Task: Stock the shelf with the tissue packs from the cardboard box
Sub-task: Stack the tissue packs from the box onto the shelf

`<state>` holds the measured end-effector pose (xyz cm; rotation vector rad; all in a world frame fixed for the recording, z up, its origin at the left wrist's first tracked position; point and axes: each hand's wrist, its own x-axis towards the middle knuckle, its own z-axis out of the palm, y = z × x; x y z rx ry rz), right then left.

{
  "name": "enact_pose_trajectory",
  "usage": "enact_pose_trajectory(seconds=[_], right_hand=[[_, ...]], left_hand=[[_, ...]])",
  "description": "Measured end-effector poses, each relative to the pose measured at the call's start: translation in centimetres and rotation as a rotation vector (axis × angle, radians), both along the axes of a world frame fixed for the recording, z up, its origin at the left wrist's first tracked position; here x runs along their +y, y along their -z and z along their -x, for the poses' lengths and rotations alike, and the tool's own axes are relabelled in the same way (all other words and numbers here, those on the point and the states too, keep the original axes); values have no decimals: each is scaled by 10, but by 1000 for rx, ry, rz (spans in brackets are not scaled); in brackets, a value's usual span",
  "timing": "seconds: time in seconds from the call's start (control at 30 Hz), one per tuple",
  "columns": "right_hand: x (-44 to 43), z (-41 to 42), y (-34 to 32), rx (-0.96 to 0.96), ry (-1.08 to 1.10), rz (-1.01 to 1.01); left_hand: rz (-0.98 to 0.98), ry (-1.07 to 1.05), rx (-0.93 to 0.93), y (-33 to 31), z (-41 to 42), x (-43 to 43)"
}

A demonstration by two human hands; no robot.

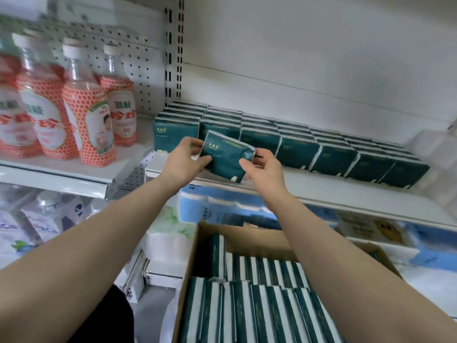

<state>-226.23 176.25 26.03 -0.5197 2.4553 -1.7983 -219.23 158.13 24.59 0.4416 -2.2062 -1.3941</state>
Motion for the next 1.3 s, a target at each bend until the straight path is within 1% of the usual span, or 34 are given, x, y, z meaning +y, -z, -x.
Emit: enact_pose_trajectory(seconds=[0.13,0.33,0.43,0.63,0.8,1.1,1.2,1.3], right_hand=[[-21,12,5,66,16,-17],[-40,28,18,137,77,-66],[-47,30,24,177,99,-77],[-57,34,36,167,130,-32],[-57,34,38,155,114,-14],[-54,33,42,160,76,-30],[-55,32,43,173,71,-32],[-54,30,45,226,108,-36]], left_hand=[[37,-102,-9,12,10,-5],[152,-133,-46,20,21,-13],[160,-129,-36,27,26,-14],[166,-120,-3,30,29,-14],[136,-109,28,31,30,-15],[130,-105,26,29,31,-14],[142,-128,51,31,30,-13],[116,-173,95,32,28,-11]])
